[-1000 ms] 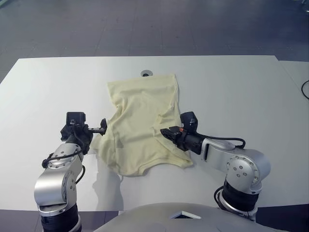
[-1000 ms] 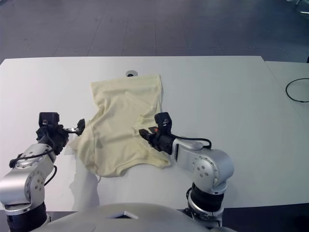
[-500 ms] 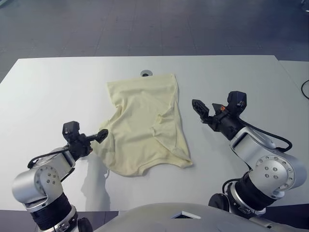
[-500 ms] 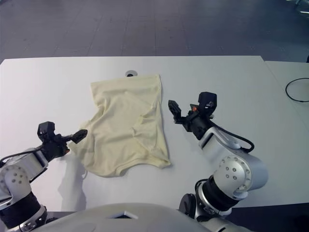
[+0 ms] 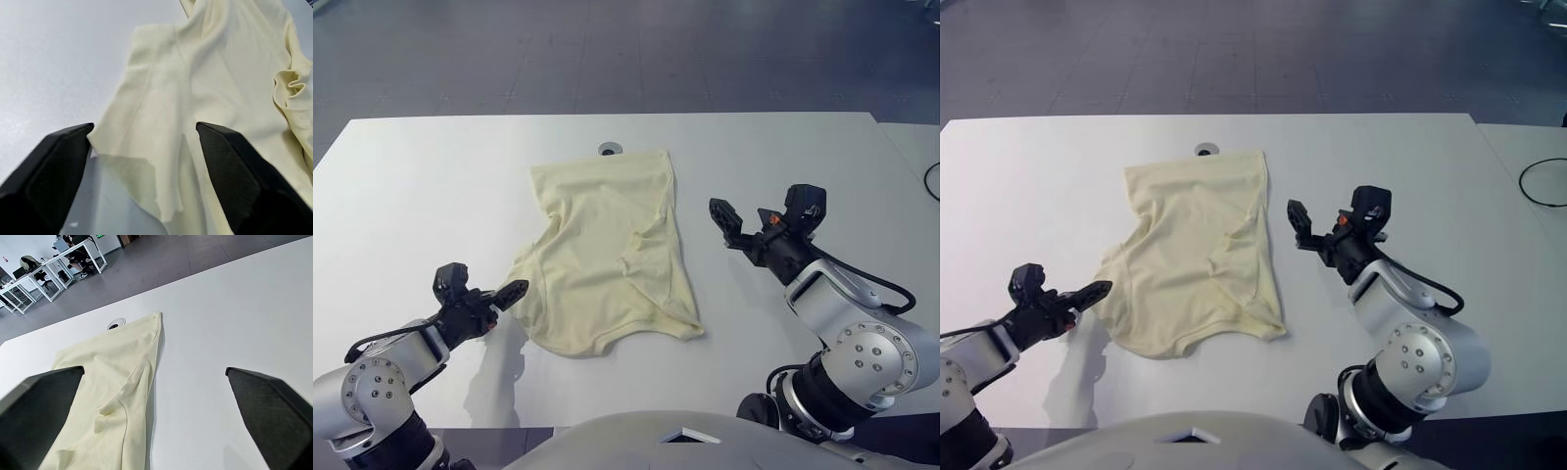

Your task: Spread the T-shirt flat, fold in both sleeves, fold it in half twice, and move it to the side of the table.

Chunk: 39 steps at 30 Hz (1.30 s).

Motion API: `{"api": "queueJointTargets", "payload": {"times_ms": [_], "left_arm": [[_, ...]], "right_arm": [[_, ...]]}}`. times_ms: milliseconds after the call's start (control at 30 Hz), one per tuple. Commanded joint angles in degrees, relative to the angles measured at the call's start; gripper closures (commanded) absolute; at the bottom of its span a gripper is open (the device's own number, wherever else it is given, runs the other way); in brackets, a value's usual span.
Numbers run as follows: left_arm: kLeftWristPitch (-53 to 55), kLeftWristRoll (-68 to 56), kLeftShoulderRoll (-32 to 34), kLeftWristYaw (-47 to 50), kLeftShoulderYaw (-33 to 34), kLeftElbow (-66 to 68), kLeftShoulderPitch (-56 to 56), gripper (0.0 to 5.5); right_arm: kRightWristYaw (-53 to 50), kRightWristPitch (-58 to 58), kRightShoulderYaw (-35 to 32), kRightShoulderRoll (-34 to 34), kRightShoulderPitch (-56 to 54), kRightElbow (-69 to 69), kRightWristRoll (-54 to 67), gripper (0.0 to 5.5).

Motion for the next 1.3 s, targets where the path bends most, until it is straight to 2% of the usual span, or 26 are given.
{"api": "queueJointTargets", "payload": {"times_ms": [33,600,933,1167,1300], "left_arm": [[4.1,-3.1,-1.5,3.9,-0.6,4.1,0.3,2.37],[4.1,-9.7,-3.4,13.5,1.3,5.2,-1.0,5.45],[4.1,-7.1,-1.2,15.9,2.5,9.3,-5.7,5.49],[-4.9,0.7,11.1,12.9,2.1,25.0,-14.2,5.49],[-8.9,3.4,15.3,10.8,2.1,30.6,-16.5,5.49]], "right_arm": [[-1.1,-1.1,1.2,10.9,4.4,0.0,-0.4,0.1],[-1.5,-2.0,1.6,9.7,4.3,2.0,0.2,0.1],[-1.5,-2.0,1.0,9.0,3.1,2.8,0.3,0.1],[-1.0,-2.2,-0.1,6.3,0.0,5.3,0.3,0.1],[-0.8,-2.1,-0.2,5.5,-1.0,6.4,0.5,0.1]]}}
